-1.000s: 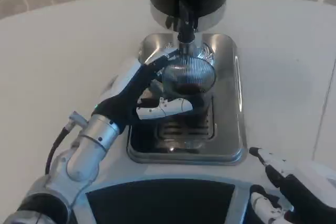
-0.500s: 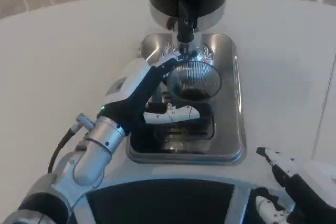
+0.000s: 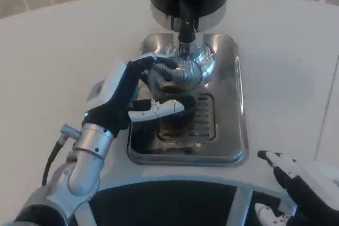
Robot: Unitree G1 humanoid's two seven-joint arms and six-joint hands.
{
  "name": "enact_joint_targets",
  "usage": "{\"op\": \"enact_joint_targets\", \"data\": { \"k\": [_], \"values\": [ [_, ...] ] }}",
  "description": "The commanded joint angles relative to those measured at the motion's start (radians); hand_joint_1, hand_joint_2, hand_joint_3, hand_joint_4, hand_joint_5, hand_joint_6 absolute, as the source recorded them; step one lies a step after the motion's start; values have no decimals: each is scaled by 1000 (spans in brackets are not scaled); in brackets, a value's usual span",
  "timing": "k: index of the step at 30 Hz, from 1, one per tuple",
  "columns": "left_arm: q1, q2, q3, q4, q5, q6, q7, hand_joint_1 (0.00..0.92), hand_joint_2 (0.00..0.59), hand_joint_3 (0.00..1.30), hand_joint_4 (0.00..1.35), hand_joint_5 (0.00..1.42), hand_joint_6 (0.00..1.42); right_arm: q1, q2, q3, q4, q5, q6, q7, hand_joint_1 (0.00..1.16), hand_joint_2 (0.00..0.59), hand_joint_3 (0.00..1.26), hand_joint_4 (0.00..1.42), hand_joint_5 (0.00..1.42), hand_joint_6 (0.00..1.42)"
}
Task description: Grasp the cup under the faucet to collect the drink, then remove the cup.
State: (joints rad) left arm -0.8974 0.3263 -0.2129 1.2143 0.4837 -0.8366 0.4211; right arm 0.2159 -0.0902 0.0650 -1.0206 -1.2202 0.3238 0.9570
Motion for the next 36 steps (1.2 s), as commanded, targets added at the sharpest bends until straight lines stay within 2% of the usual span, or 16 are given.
{"op": "enact_joint_targets", "data": {
  "k": [1, 8, 21, 36],
  "values": [
    [14, 0, 7, -18, -6, -16, 44, 513, 60, 847, 886, 1220, 1424, 13, 4, -5, 5, -4, -13, 0, 271, 553, 35, 0, 0, 0],
    [28, 11, 1, -40, 10, -31, 99, 548, 76, 961, 1020, 1319, 1424, 17, 8, -8, 4, 1, -16, -8, 278, 553, 35, 0, 0, 0],
    [42, 44, -4, -61, 18, -53, 91, 568, 39, 973, 1053, 1341, 1424, 26, 11, -16, 3, 16, -22, -24, 284, 551, 35, 0, 0, 0],
    [82, 138, 17, -82, 22, -83, 84, 578, 25, 972, 1054, 1346, 1424, -18, -4, -49, -1, 45, -38, -48, 242, 547, 23, 0, 0, 0]
  ]
}}
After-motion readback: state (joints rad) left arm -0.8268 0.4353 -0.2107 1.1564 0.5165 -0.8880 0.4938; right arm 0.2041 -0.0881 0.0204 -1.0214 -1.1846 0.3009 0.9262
